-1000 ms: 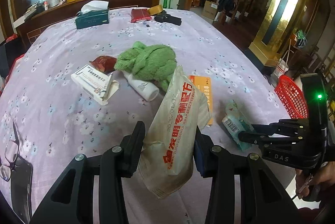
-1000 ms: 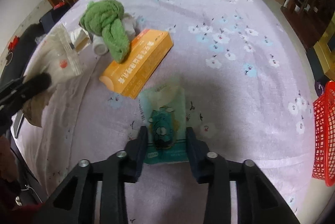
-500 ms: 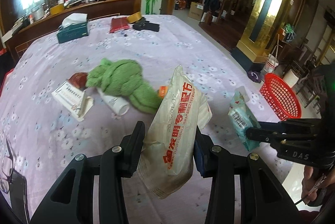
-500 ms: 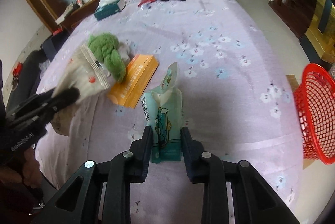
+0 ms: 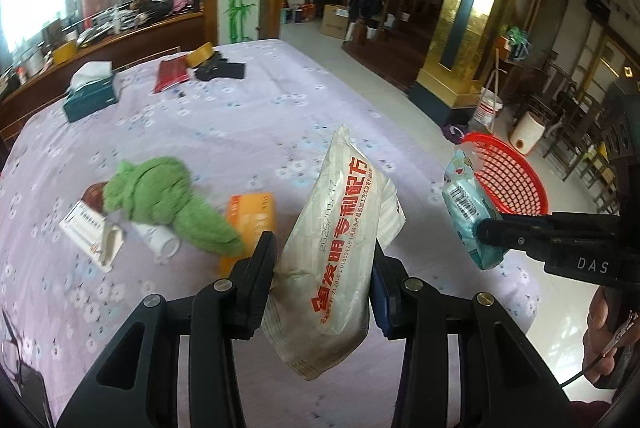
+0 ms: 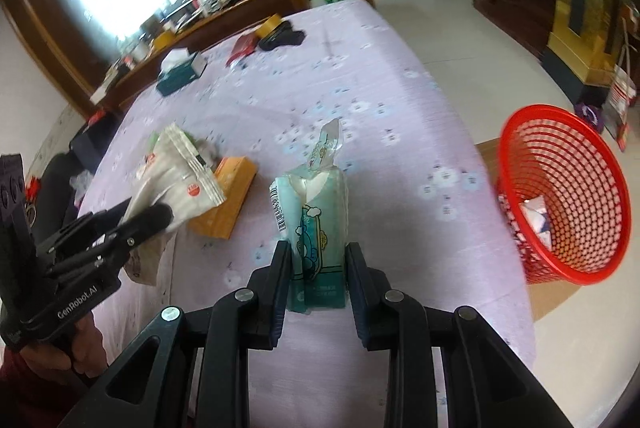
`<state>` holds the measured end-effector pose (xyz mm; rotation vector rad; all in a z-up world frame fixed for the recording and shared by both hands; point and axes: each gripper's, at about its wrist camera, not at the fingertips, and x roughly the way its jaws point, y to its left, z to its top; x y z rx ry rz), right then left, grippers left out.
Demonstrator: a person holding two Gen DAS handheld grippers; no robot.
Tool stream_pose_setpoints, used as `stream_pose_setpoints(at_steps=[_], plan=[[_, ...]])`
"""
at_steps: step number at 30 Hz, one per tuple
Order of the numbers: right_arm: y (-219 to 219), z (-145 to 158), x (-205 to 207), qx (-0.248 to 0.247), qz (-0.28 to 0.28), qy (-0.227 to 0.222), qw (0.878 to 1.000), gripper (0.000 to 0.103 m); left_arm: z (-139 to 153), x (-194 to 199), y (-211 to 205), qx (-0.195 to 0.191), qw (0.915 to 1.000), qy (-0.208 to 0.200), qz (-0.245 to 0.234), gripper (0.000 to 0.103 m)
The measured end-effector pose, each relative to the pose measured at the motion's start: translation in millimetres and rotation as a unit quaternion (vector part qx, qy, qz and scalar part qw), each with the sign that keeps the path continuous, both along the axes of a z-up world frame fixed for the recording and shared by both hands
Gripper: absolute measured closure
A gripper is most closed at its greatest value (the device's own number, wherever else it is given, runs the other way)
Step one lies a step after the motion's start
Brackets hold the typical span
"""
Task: Collect trash
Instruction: 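Carry the paper bag and teal packet over the red basket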
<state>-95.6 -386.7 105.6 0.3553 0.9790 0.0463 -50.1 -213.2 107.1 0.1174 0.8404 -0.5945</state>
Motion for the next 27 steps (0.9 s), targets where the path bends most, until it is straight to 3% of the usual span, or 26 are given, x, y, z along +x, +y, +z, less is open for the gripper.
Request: stream_pose_setpoints(at_steps=[12,27], plan=[[-64,12,-33,0.018,-0.084,-0.01,0.996,0.073,15,-5,-67,-0.004,0.9973,-0.004,-0.074,0.062],[-176,23,-75,0.043,-0.209,-0.024,0.977,0.073,22,0,-178,-0.011,0.9891,0.033,-0.143,0.062]])
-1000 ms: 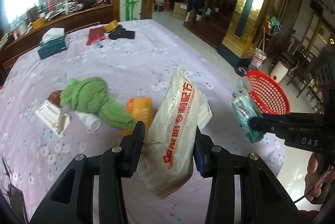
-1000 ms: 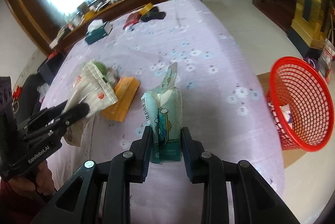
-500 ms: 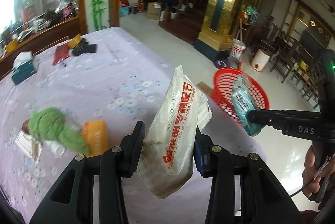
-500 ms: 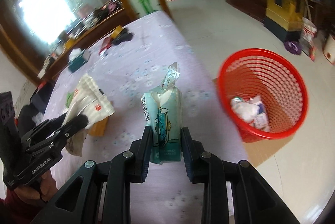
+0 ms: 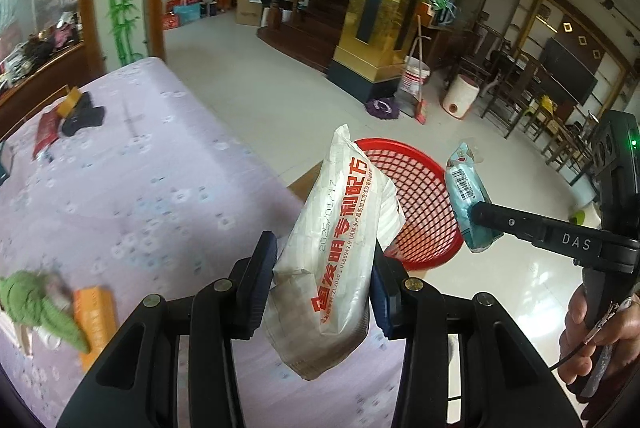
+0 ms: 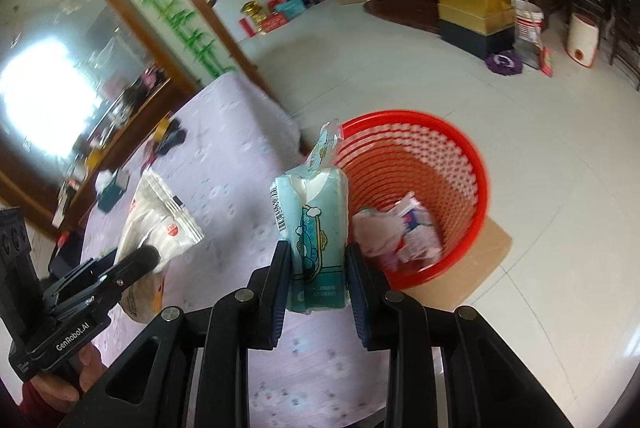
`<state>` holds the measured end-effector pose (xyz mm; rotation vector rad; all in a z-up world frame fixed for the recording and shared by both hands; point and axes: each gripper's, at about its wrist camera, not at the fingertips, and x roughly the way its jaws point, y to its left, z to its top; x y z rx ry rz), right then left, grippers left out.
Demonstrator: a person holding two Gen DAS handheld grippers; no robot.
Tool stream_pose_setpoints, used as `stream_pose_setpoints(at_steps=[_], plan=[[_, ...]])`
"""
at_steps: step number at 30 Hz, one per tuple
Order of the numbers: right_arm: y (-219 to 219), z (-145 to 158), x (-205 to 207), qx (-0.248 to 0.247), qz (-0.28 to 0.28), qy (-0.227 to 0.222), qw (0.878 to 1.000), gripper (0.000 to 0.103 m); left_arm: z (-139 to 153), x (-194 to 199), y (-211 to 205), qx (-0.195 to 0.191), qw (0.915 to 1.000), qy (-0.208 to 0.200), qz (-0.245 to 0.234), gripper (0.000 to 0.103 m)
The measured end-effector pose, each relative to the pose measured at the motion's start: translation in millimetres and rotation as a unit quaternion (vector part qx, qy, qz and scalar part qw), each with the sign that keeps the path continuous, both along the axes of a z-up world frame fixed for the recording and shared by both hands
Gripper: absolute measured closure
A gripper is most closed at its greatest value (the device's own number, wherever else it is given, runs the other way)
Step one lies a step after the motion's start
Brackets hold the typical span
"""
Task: Collect trash
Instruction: 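Carry the paper bag and teal packet over the red basket, then open both tools to drop the items into the red basket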
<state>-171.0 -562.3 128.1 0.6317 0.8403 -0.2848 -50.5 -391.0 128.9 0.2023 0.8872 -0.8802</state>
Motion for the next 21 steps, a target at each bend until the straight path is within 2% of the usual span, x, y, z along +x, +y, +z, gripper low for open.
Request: stream_pose_setpoints(at_steps=[9,12,14,16,21], plan=[[-52,-5,3,0.01,-0.033,0.008,0.999,0.073,-9,2,-73,0.021,0.9996,0.002,-0.02,0.061],[-65,-10,12,0.011,-0.037,0.012,0.999,0.07,-13,6,-92,0.026,0.9994,0.006,-0.021,0.06],[-73,-12,18,0.008,-0.043,0.016,0.999,0.056,-13,9,-102,0.023,0.9995,0.006,-0.021,0.049],[-80,-11,21,0.006,-0.049,0.015,0.999,0.052,-11,9,-106,0.023,0.9996,0.004,-0.016,0.041],[-83,-4,18,-0.015,-0.049,0.008,0.999,0.052,-9,11,-98,0.016,0.9997,0.012,-0.014,0.041]])
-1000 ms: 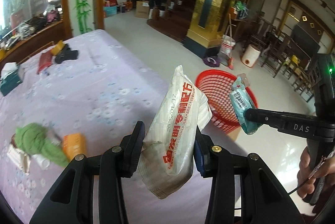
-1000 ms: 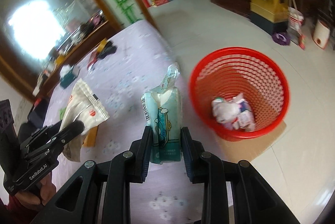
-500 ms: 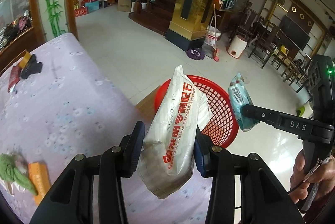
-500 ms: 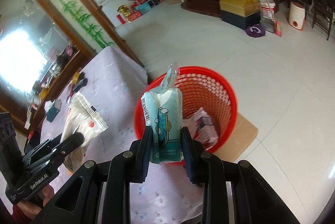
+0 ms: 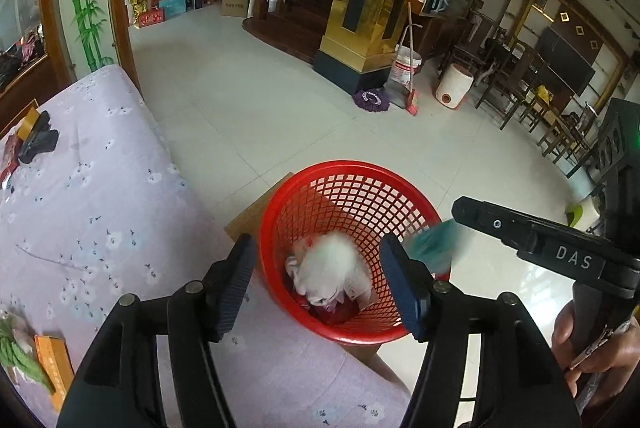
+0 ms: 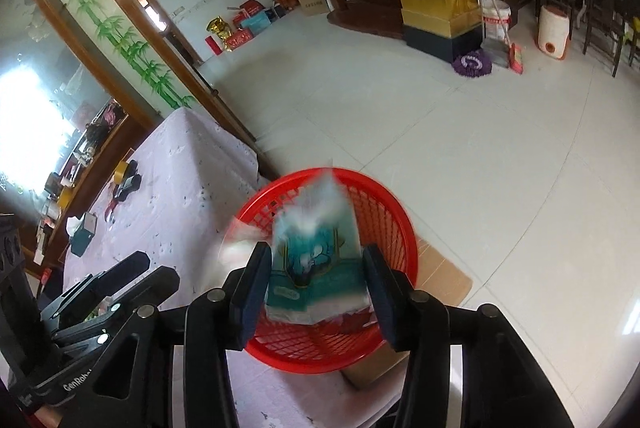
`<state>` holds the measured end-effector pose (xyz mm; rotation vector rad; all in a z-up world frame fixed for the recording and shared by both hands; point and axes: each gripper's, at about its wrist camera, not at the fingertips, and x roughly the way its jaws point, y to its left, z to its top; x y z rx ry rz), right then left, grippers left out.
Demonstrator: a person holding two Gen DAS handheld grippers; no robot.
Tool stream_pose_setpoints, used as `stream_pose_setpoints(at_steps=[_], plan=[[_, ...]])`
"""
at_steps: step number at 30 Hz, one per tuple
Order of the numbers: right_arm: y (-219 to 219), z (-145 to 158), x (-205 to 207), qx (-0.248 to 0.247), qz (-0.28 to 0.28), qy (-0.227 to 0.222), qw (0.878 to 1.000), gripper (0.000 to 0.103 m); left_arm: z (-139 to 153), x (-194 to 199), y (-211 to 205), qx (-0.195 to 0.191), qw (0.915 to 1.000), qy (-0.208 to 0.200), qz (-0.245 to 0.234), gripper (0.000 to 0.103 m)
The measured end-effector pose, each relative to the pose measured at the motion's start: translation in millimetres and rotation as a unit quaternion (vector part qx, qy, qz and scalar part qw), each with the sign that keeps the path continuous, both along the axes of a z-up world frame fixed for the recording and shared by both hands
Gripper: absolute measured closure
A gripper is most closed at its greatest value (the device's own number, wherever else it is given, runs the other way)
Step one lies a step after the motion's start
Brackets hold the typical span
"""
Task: Collect trash
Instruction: 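Open both tools to drop the items into the red basket, then move both tools back over the bed toward the green towel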
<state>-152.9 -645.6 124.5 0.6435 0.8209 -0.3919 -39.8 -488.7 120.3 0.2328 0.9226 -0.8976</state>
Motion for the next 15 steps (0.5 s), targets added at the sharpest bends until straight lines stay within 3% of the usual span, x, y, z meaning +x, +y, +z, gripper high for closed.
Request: stream_pose_setpoints(at_steps=[7,15], plan=[[13,6,-3,0.013,0.018,-0.01,1.0,0.052,4,-7,40,-0.006,0.9998,0.004,0.019,0.041],[72,8,13,0.037,0.076,-0.01,0.996,0.051,1,-5,119,-0.009,0.9968,0.012,0.079,0.041]])
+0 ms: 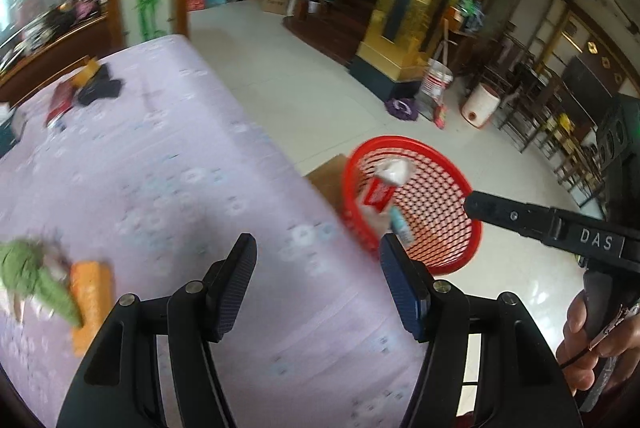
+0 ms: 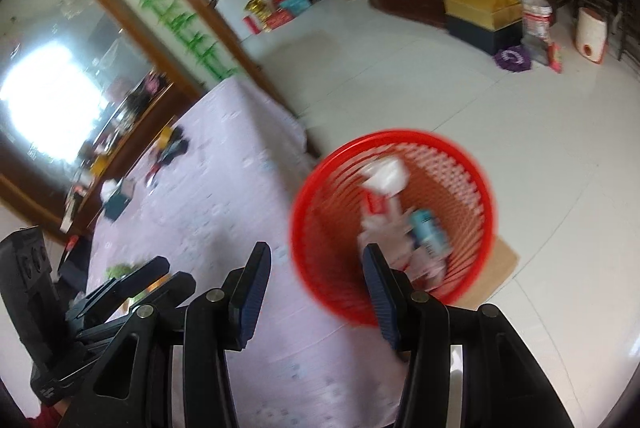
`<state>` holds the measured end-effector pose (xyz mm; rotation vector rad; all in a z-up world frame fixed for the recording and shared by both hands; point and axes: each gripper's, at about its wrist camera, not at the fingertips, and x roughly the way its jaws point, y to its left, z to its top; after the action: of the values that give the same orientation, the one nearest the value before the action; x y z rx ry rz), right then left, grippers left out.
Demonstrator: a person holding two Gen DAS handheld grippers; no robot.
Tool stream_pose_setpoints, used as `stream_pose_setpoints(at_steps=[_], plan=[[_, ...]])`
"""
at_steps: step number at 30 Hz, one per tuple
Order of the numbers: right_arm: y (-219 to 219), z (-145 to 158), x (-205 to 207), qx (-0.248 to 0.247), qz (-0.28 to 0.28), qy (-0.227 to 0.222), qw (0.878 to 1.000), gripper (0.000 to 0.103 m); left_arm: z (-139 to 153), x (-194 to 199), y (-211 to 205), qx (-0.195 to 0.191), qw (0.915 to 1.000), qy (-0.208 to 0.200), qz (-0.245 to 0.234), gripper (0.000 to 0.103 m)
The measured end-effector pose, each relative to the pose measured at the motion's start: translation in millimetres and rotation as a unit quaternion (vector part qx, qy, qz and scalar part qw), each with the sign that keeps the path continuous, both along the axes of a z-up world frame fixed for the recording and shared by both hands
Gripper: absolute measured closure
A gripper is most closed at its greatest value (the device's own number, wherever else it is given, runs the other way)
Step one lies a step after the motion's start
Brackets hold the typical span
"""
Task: Collect trash
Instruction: 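Move both tools back over the bed toward the green towel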
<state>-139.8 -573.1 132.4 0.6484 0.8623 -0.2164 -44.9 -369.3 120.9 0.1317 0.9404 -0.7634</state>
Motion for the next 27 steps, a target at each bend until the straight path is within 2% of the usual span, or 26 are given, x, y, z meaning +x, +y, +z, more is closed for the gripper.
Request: stream_pose_setpoints(at_steps=[7,14,21,27], plan=[[68,2,26,-0.002,0.07,0.008,0.998,0.05,1,10,84,-0.014,0.9972,0.007,0.073,0.041],[130,1,49,-0.012,0.131,0.016,0.991,0.047,-2,18,174,-0.025,0.9882,0.015,0.15,0.041],[198,1,83,-0.028,0.207,0.018,0.978,0.039,-9,29,270,-0.029,0.9707,0.02,0.238,0.041],[267,5,128,-0.059,0.288,0.005,0.956,0.033,-22,37,345,-0.027,0.9511,0.039,0.305,0.04]])
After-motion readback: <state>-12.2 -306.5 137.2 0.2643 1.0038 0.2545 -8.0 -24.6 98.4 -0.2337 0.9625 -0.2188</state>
